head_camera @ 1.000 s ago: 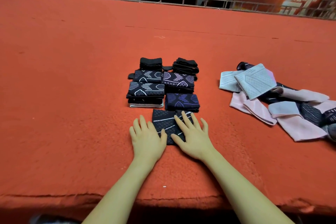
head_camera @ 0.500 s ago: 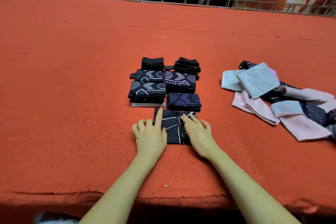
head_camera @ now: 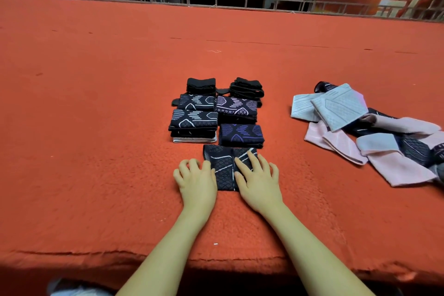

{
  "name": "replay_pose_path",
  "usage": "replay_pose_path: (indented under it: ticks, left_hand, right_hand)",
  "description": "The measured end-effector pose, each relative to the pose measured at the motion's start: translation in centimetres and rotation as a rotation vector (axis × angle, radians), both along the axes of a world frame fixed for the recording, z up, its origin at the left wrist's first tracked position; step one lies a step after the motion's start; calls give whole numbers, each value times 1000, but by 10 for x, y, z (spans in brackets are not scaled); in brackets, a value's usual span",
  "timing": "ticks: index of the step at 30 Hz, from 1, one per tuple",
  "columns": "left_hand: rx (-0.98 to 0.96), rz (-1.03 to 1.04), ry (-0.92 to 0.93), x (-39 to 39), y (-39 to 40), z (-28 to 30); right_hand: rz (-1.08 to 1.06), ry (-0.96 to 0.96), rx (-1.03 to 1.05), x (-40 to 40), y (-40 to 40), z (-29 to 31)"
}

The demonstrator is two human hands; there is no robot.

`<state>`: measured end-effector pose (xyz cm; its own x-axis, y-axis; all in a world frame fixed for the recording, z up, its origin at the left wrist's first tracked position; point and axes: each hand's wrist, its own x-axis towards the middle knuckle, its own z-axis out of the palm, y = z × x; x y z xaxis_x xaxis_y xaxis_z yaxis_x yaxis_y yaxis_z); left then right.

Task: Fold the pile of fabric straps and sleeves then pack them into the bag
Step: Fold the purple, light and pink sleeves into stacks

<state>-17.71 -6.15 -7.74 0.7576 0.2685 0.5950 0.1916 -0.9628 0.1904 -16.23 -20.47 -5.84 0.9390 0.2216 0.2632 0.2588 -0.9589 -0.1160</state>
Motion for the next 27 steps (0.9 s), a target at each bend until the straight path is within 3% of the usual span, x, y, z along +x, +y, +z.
replay_pose_path:
  ticks: [3,6,9,12,14,17,21,27]
  left_hand:
    - [0,-67,-70,1,0,0]
    - [-132,-187,-171,-2,-7,10]
    - [-434,-354,-189,-4,-26,34]
    - [-904,-532,-50,-1,-42,52]
    - [-1034,-638,90,3,-49,52]
    - [-819,-731,121,8,-48,39]
    - [-377,-667,350,18,-42,31]
    - [-325,-781,644,32,-25,37]
  right_hand:
    - [-15,-120,20,-1,1,-2]
    - [-22,-81,67,-3,-1,-1]
    - [-5,51,129,-2,-7,2]
    - [-83,57,452,0,-10,4]
    - [-222,-56,663,-3,-14,5]
    - [-321,-118,777,-9,-17,6]
    - [-340,-99,631,-9,-19,0]
    - [-284,-84,636,-10,-21,-1]
